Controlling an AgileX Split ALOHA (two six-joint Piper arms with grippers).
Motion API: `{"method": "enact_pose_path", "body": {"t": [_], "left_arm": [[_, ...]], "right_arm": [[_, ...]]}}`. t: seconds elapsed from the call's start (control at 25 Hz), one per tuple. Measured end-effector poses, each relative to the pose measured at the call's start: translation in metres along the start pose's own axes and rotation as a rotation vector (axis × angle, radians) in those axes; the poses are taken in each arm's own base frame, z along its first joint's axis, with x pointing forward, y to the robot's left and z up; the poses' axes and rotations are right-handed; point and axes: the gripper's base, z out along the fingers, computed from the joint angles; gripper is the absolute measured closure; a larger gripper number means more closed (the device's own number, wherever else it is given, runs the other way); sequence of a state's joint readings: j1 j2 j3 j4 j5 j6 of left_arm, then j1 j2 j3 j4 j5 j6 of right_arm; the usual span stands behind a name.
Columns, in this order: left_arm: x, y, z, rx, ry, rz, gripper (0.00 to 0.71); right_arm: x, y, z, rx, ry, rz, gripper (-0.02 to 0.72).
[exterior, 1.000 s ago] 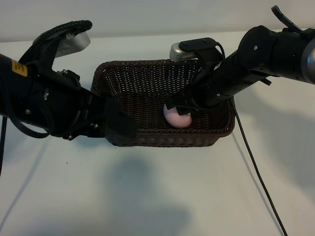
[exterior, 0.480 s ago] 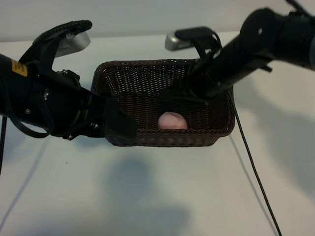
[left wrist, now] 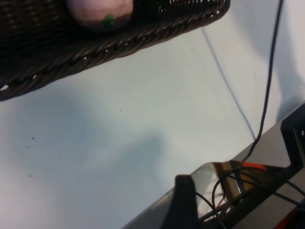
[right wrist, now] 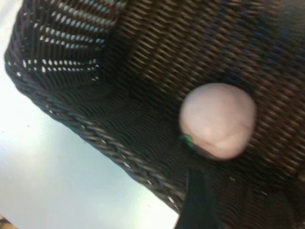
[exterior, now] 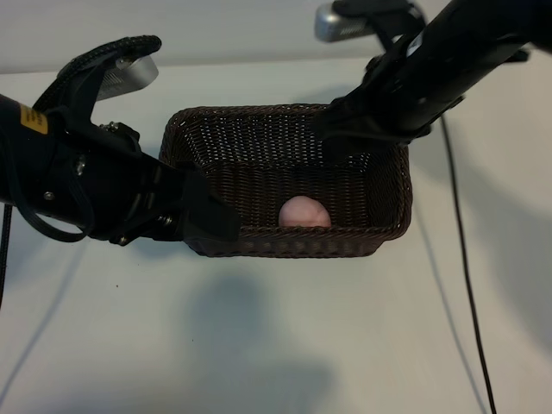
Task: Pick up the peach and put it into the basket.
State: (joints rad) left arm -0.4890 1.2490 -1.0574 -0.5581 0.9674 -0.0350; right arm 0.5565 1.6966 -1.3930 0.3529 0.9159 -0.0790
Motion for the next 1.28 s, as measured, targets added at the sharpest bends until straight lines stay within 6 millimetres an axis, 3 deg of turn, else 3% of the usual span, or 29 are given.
{"method": "enact_pose_path", "body": {"t": [0.24,0.64,0.96,1.28], "left_arm": [[0.0,0.0,0.0,0.0,0.0,0.0,0.12],[0.0,0.0,0.0,0.0,0.0,0.0,0.12],[0.0,0.0,0.0,0.0,0.0,0.0,0.12],[0.0,0.0,0.0,0.0,0.0,0.0,0.12]], "right_arm": [[0.008,0.007,-0.042,0.035,-0.037,-0.011,0.188],[0.02,0.008,-0.053,0.05,0.048,-0.012,0.187],[0.034,0.017,-0.09,0.05,0.02,-0.007,0.187],[0.073,0.012,-0.098,0.064,-0.005,0.039,0.187]]}}
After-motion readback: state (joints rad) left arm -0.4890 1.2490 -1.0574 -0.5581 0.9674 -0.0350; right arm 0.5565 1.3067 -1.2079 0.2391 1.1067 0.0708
